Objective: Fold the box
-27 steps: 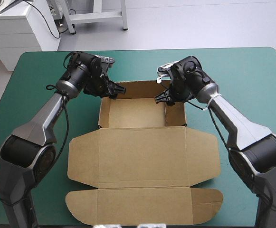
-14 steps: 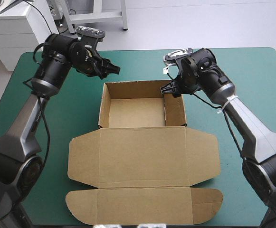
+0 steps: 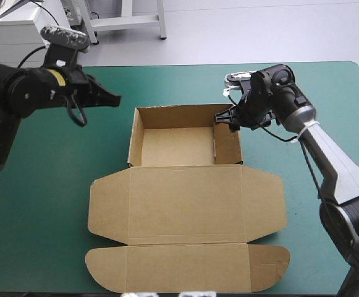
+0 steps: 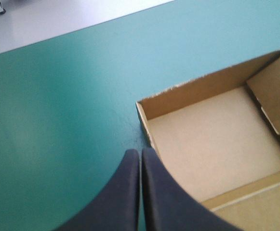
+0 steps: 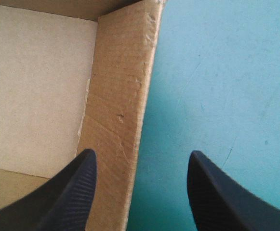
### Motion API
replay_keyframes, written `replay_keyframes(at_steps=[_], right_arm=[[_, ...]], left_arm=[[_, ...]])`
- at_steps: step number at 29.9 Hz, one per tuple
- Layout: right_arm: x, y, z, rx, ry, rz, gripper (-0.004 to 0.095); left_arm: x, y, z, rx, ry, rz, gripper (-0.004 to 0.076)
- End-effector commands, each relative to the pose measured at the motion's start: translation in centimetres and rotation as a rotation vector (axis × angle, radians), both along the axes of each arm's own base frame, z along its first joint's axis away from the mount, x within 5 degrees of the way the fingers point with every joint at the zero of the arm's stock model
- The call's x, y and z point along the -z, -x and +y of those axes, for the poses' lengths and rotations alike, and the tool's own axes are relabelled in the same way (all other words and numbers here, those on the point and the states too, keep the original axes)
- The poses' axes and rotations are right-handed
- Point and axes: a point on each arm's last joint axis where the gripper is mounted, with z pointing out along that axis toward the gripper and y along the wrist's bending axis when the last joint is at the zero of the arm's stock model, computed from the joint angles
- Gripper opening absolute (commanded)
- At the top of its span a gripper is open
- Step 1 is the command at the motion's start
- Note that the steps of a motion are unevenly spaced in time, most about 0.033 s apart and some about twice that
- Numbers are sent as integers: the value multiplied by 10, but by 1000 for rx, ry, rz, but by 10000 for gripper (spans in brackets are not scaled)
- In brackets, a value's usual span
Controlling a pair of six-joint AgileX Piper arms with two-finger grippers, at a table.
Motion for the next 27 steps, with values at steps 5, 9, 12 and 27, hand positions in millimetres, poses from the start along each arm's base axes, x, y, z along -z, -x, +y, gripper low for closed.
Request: replay_keyframes(at_steps=[5,9,12,27], right_arm=[[3,-3,4,1,-50,26,528],[21,-12,9,1,-54,77,492],[31,-16,10,3,-39,98,402],[40,-21,11,9,-22,108,-6]], left_arm=[[29,67,27,21,-43,56,-8],[60,100,41,30,-33,46,-8],[84,125,52,31,-36,53,-8],[195,206,81,58,34,38,-8]])
